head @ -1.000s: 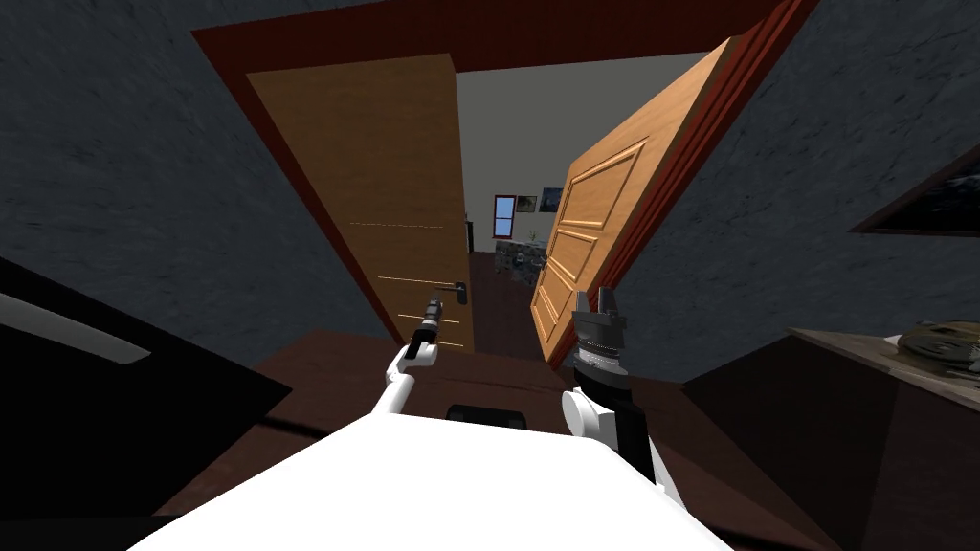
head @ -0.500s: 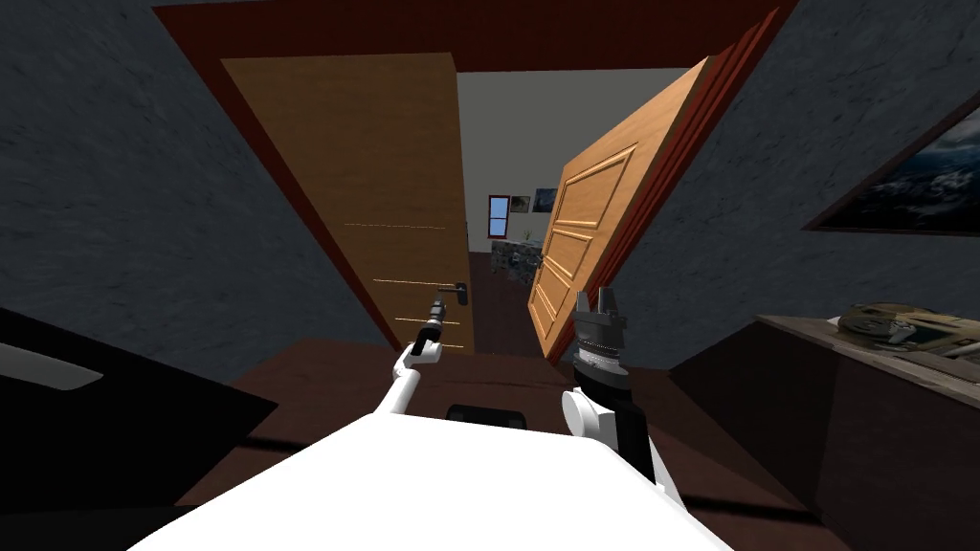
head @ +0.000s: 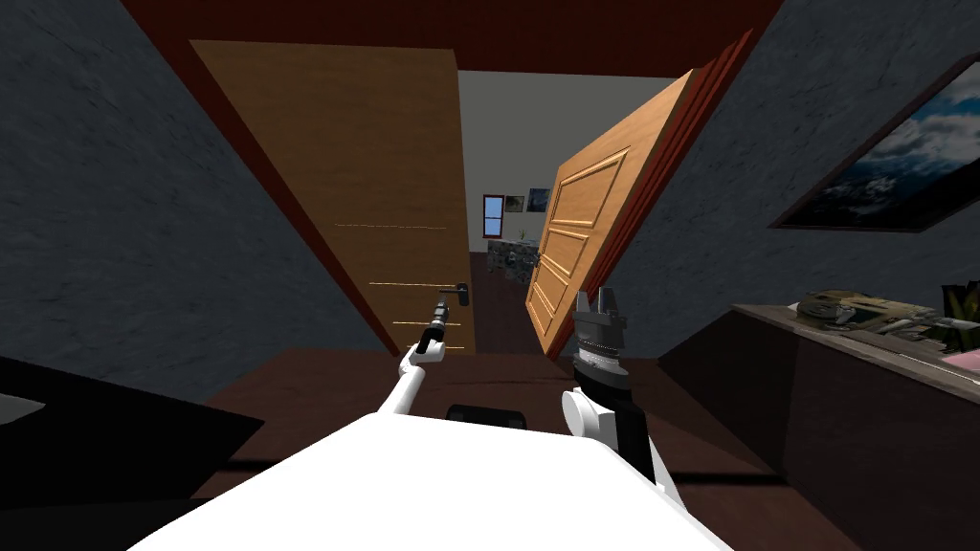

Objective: Push the door open

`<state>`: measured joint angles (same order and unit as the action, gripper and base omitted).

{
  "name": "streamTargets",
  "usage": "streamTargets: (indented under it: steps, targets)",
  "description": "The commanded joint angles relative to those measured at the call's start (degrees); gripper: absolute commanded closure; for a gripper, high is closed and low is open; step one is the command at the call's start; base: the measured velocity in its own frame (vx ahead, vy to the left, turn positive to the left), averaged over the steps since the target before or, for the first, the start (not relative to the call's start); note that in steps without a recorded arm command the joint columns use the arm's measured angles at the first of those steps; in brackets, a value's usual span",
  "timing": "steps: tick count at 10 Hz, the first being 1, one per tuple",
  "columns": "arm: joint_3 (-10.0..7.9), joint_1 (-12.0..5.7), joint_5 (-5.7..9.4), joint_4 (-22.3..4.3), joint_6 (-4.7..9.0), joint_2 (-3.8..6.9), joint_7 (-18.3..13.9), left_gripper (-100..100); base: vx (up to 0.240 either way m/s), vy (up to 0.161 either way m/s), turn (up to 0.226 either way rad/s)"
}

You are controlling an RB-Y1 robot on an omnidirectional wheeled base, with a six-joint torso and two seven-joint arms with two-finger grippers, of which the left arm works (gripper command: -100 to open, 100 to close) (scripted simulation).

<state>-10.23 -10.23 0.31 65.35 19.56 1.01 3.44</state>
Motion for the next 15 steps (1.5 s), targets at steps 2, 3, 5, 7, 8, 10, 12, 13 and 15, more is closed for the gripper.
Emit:
streamTargets:
  steps: [2,3,5,7,8,10,12,13,15]
  targets:
    - [-0.48,-1.52,0.1,-2.7,-0.33,-0.61,0.0,-100,-0.029,0.077,-0.086]
    - [-0.59,-1.88,0.12,-3.3,-0.42,-0.8,0.0,-100,-0.023,0.068,-0.054]
    - [-0.99,-3.15,0.2,-5.6,-0.78,-1.53,0.1,-100,-0.025,0.083,-0.092]
    - [-0.92,-3.02,0.22,-5.6,-0.79,-1.6,0.0,-100,-0.012,0.059,-0.039]
    - [-1.09,-3.1,0.27,-5.9,-0.64,-0.2,0.0,-100,0.108,0.013,-0.021]
    - [-1.28,-3.13,0.33,-6.2,-0.44,0.67,-0.1,-100,0.2,0.026,-0.023]
    - [-1.5,-3.17,0.39,-6.4,-0.22,0.89,-0.1,-100,0.196,0.032,-0.018]
    - [-1.6,-3.19,0.43,-6.5,-0.12,0.72,-0.1,-100,0.186,0.013,-0.023]
    - [-1.82,-3.23,0.49,-6.8,0.1,-0.34,-0.1,-100,0.199,0.016,-0.02]
